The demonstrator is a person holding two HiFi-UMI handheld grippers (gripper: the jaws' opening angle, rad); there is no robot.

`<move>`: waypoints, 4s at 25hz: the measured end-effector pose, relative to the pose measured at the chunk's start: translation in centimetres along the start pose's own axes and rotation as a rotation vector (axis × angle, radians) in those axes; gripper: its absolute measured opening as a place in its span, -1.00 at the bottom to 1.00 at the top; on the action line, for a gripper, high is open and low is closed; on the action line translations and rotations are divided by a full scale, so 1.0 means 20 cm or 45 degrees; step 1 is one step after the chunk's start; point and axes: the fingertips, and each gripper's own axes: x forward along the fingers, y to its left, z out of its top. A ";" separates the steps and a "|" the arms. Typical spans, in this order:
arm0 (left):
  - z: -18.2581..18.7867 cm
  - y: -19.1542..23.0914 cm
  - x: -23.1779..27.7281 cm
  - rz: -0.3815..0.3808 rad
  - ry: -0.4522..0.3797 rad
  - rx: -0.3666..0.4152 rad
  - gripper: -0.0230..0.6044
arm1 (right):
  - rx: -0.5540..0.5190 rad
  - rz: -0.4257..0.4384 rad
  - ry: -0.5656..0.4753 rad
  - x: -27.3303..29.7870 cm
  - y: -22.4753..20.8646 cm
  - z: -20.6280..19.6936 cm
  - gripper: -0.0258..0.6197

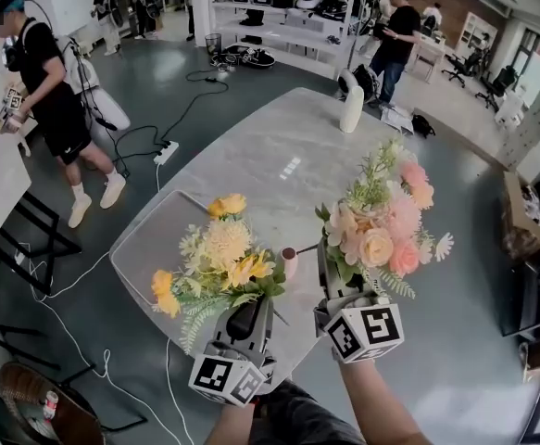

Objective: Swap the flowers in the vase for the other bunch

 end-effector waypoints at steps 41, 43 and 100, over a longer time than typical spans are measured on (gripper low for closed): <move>0.20 0.09 0.29 -0.089 -0.125 0.186 -0.75 | 0.024 -0.066 0.084 -0.10 -0.17 -0.29 -0.64; 0.19 0.10 0.30 -0.086 -0.128 0.187 -0.75 | 0.029 -0.064 0.092 -0.11 -0.18 -0.32 -0.64; -0.26 0.19 0.51 -0.026 0.135 0.362 -0.75 | 0.125 -0.022 0.209 0.00 -0.23 -0.54 -0.64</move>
